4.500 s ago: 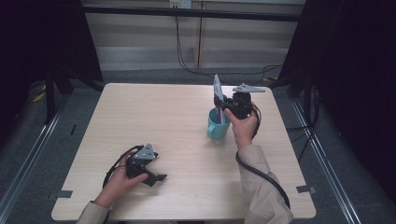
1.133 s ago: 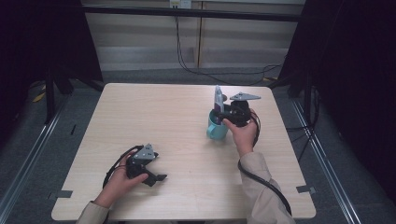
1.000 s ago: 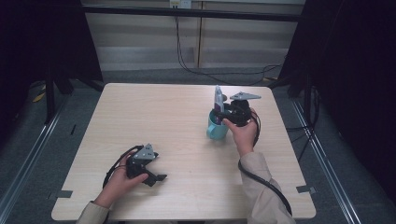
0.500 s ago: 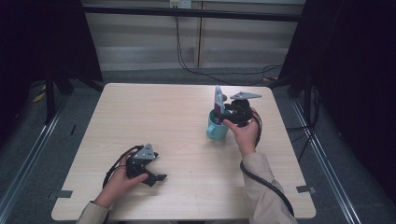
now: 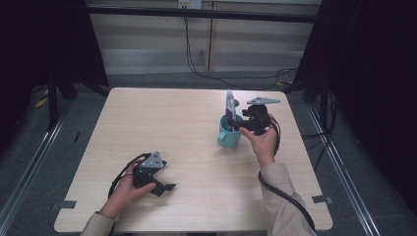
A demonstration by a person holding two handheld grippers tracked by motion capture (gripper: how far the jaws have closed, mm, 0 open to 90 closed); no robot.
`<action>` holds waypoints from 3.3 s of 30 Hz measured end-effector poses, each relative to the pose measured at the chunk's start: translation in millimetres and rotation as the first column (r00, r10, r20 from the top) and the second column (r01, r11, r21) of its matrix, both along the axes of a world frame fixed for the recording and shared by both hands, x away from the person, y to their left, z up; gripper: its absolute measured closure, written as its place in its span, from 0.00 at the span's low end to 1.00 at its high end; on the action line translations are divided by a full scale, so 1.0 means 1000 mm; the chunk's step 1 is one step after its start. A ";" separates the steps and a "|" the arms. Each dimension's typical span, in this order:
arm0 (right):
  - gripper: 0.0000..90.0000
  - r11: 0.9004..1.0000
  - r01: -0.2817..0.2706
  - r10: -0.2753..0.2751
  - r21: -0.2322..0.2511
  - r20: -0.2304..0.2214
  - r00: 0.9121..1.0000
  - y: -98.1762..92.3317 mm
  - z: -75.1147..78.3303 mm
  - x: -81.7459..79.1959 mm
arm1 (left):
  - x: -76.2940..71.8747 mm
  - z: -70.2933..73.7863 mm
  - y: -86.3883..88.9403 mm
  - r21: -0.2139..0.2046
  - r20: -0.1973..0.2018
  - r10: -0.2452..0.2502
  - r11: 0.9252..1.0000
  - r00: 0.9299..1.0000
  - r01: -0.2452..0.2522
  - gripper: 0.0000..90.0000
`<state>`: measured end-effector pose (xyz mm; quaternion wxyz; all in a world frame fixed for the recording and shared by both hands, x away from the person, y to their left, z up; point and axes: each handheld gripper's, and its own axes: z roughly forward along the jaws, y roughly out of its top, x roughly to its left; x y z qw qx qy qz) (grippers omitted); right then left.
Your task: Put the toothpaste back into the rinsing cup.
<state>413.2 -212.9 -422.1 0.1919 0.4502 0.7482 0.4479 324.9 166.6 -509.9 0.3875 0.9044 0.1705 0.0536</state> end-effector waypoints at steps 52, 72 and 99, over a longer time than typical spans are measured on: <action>0.16 0.989 -0.135 0.132 -0.066 -0.052 0.990 -0.019 0.005 -0.040 | 0.000 0.000 0.000 0.000 0.000 0.000 1.000 1.000 0.000 0.08; 0.16 0.982 -0.163 0.157 -0.093 -0.066 0.985 -0.026 -0.002 -0.054 | 0.000 0.000 0.000 0.000 0.000 0.000 1.000 1.000 0.000 0.08; 0.16 0.976 -0.189 0.177 -0.113 -0.106 0.979 -0.030 -0.034 -0.078 | 0.000 0.000 0.000 0.000 0.001 0.000 1.000 1.000 0.000 0.08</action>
